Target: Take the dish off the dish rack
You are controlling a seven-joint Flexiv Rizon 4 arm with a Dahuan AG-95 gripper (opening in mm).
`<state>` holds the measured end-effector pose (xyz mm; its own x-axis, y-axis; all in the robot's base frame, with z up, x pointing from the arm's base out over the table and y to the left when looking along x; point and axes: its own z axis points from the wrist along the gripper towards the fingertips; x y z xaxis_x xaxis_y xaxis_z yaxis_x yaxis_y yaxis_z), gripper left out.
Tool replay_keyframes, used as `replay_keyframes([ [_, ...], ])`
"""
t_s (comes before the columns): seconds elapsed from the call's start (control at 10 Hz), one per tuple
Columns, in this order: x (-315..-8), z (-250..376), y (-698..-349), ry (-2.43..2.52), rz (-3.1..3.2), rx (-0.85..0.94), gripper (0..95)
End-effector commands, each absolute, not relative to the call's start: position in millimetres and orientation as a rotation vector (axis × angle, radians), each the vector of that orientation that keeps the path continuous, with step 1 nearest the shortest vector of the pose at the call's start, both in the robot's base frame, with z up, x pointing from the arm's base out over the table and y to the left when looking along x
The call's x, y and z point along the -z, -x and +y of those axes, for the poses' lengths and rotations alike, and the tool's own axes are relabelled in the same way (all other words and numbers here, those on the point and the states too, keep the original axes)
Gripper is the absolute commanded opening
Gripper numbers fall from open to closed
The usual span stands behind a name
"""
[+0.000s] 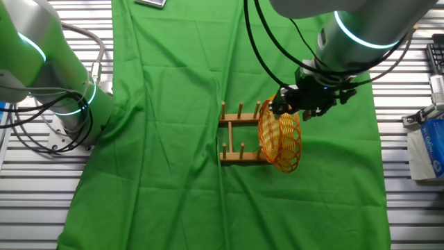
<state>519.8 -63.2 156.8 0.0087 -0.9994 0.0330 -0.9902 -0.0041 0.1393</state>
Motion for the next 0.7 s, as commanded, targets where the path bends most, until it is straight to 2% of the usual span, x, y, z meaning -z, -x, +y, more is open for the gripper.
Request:
replay_keyframes([
  [0.1,-154.8,-63.3,-519.9,-2.15,-2.126,0.106,57.0],
  [0.6,-150.9,-60.0,-520.9,-2.271,-2.05,0.052,57.0],
  [0.7,-150.9,-60.0,-520.9,-2.273,-2.051,0.049,76.0],
])
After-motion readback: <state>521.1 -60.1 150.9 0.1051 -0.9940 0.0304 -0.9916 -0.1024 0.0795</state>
